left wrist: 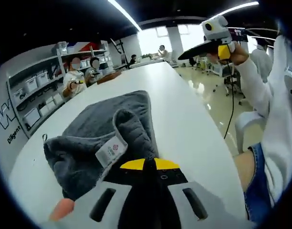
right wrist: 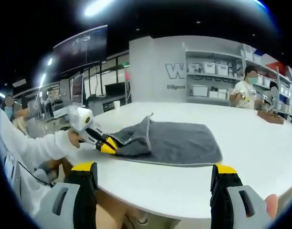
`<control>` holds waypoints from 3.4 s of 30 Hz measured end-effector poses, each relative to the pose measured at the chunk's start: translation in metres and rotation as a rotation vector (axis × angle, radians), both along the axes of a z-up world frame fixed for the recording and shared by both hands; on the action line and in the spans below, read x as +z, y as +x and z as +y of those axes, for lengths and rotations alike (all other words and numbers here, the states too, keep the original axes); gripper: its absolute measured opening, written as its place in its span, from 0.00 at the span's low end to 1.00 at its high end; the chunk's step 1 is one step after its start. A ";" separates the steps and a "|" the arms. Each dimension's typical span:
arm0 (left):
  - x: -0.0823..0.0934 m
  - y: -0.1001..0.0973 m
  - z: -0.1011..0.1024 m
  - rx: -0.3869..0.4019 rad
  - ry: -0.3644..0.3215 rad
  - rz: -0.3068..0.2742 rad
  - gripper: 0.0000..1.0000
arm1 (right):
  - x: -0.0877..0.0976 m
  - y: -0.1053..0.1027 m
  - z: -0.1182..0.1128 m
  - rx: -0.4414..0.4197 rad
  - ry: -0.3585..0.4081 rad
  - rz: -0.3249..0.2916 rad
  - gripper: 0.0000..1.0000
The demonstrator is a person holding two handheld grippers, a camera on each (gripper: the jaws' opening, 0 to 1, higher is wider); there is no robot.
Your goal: Open the folded towel by lifting each exposed corner and separating the folded layers until the towel lies flat within the target outline without major curled edges
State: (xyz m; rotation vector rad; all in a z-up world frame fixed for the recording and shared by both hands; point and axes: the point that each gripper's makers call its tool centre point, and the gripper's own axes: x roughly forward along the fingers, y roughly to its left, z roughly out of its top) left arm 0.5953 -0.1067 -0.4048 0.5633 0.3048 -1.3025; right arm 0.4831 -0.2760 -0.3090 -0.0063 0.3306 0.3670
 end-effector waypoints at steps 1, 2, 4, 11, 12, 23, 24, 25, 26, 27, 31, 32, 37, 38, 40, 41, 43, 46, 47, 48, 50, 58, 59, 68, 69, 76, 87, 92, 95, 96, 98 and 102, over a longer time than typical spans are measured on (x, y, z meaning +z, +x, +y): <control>-0.002 0.000 0.001 0.008 0.003 0.006 0.05 | 0.000 0.000 0.000 0.001 0.000 0.000 0.99; -0.004 0.000 0.001 0.018 0.000 0.014 0.05 | 0.000 0.000 0.001 0.002 0.000 0.000 0.99; -0.005 0.001 0.002 0.037 -0.015 0.030 0.05 | 0.000 -0.001 0.001 0.003 0.000 0.000 0.99; 0.018 -0.004 0.008 0.090 -0.089 0.020 0.13 | 0.000 -0.001 -0.001 -0.001 0.002 -0.001 0.99; 0.025 -0.005 0.010 0.099 -0.102 0.010 0.13 | 0.000 -0.001 -0.002 -0.003 0.003 -0.001 0.99; 0.111 -0.017 0.068 0.268 -0.333 -0.093 0.31 | 0.000 -0.003 -0.001 -0.005 0.002 -0.001 0.99; 0.114 -0.020 0.074 0.275 -0.334 -0.091 0.33 | -0.001 -0.003 -0.001 -0.005 0.002 0.000 0.99; 0.117 -0.021 0.082 0.302 -0.346 -0.089 0.35 | -0.001 -0.003 -0.001 -0.005 0.002 0.000 0.99; 0.120 -0.021 0.087 0.322 -0.356 -0.084 0.37 | -0.001 -0.003 0.000 -0.005 0.002 0.000 0.99; 0.122 -0.022 0.095 0.353 -0.365 -0.074 0.39 | -0.001 -0.003 0.000 -0.004 0.001 0.001 0.99; 0.118 -0.025 0.123 0.458 -0.343 -0.039 0.52 | -0.003 -0.003 0.002 0.000 0.001 0.005 0.99; 0.116 -0.026 0.131 0.490 -0.338 -0.040 0.55 | -0.003 -0.003 0.003 0.001 0.001 0.006 0.99; 0.108 -0.032 0.160 0.603 -0.338 -0.024 0.68 | -0.002 -0.004 0.004 0.005 -0.001 0.005 0.99; 0.105 -0.034 0.164 0.616 -0.331 -0.026 0.71 | -0.002 -0.004 0.005 0.006 -0.001 0.005 0.99; 0.098 -0.037 0.172 0.656 -0.325 -0.009 0.80 | -0.003 -0.004 0.005 0.006 -0.001 0.007 0.99; 0.095 -0.038 0.174 0.668 -0.324 0.004 0.84 | -0.003 -0.004 0.005 0.006 -0.001 0.008 0.99; 0.088 -0.041 0.180 0.692 -0.327 0.035 0.91 | -0.003 -0.004 0.005 0.006 -0.003 0.011 0.99; 0.082 -0.044 0.187 0.712 -0.348 0.066 0.93 | -0.003 -0.004 0.006 0.008 -0.003 0.009 0.99; 0.081 -0.045 0.189 0.720 -0.353 0.076 0.94 | -0.002 -0.005 0.006 0.009 -0.003 0.009 0.99; 0.079 -0.045 0.191 0.725 -0.353 0.083 0.96 | -0.002 -0.005 0.006 0.010 -0.004 0.009 0.99; 0.075 -0.047 0.195 0.743 -0.352 0.092 0.98 | -0.003 -0.005 0.006 0.009 -0.005 0.010 0.99; 0.068 -0.052 0.208 0.789 -0.329 0.089 0.99 | -0.004 -0.005 0.004 0.006 -0.003 0.017 0.99; 0.069 -0.052 0.209 0.792 -0.328 0.090 0.99 | -0.004 -0.005 0.004 0.006 -0.003 0.017 0.99; 0.077 -0.042 0.178 0.709 -0.297 0.059 0.99 | -0.005 -0.005 0.006 0.013 -0.005 0.019 0.99; 0.079 -0.039 0.169 0.682 -0.293 0.057 0.99 | -0.004 -0.005 0.006 0.013 -0.005 0.017 0.99; 0.080 -0.018 0.129 0.591 -0.281 0.058 0.99 | -0.002 -0.006 0.000 0.002 -0.002 0.011 0.99; 0.069 0.036 0.071 0.507 -0.234 0.044 0.96 | 0.002 -0.008 -0.004 -0.004 0.001 0.000 0.99; 0.056 0.049 0.042 0.472 -0.202 0.056 0.93 | 0.002 -0.009 -0.006 -0.008 0.001 0.001 0.99; 0.047 0.054 0.029 0.459 -0.181 0.056 0.90 | 0.002 -0.009 -0.006 -0.008 0.001 0.000 0.99; 0.045 0.054 0.026 0.454 -0.175 0.056 0.90 | 0.002 -0.009 -0.006 -0.008 0.001 -0.001 0.99; 0.040 0.056 0.015 0.440 -0.168 0.056 0.87 | 0.002 -0.008 -0.006 -0.009 0.002 0.000 0.99; 0.033 0.057 -0.004 0.411 -0.159 0.050 0.80 | 0.002 -0.007 -0.007 -0.008 0.000 0.003 0.99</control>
